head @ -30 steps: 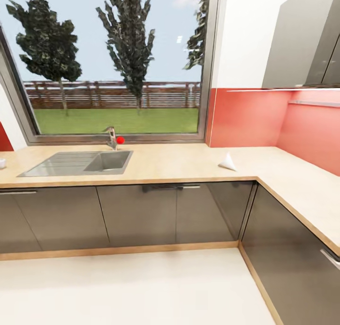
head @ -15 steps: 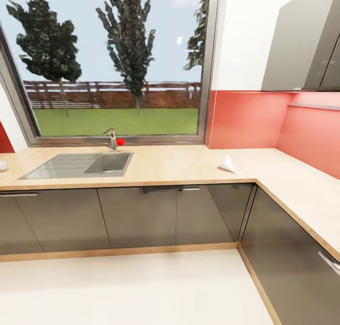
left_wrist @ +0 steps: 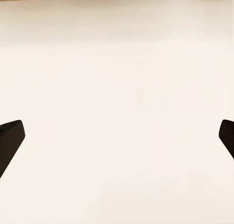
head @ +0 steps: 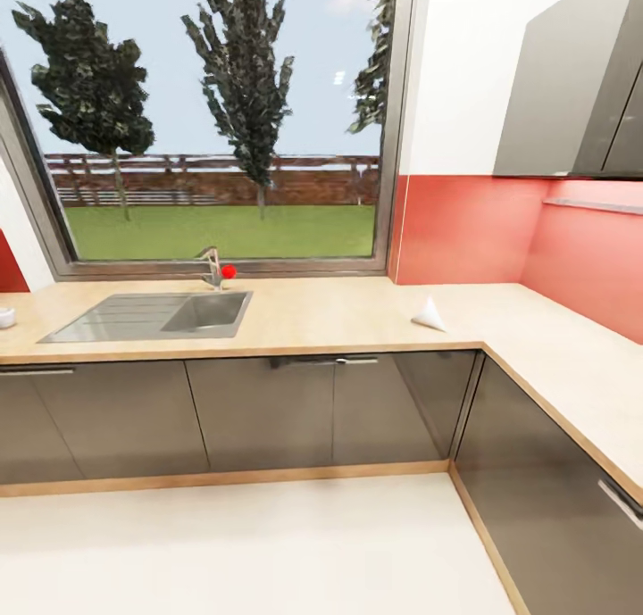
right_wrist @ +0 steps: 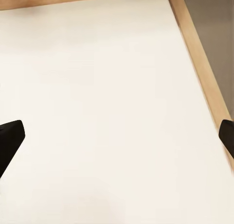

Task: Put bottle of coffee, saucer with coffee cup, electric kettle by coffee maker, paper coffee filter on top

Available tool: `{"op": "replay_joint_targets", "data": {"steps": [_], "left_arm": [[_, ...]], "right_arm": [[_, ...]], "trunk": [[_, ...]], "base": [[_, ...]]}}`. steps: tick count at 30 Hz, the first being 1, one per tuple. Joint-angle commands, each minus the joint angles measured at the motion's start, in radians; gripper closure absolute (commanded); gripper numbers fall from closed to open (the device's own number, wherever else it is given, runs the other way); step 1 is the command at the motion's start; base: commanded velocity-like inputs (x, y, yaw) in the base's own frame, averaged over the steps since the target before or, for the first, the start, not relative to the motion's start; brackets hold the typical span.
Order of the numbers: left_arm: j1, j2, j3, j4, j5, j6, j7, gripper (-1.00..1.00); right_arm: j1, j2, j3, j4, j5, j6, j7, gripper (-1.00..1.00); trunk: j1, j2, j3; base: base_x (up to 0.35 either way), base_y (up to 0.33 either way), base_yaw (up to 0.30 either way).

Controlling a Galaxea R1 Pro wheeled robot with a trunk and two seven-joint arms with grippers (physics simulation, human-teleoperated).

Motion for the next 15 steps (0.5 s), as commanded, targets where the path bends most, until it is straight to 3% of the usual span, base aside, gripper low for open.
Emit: {"op": "replay_joint_targets", "data": {"steps": [1, 15], "left_arm": [[-0.001, 0.000, 0.003, 0.001, 0.000, -0.003, 0.000, -1.00], [-0.001, 0.000, 0.003, 0.001, 0.000, -0.003, 0.000, -1.00]], "right_arm": [[-0.001, 0.000, -0.001, 0.001, 0.000, -0.004, 0.000, -1.00], [0.000, 0.000, -0.001, 0.001, 0.000, -0.003, 0.000, -1.00]], "trunk": [[-0.004, 0.006, 0.002], [-0.058, 0.104, 0.046]], "base": [[0.000, 0.000, 0.000], [0.000, 0.000, 0.000]]}}
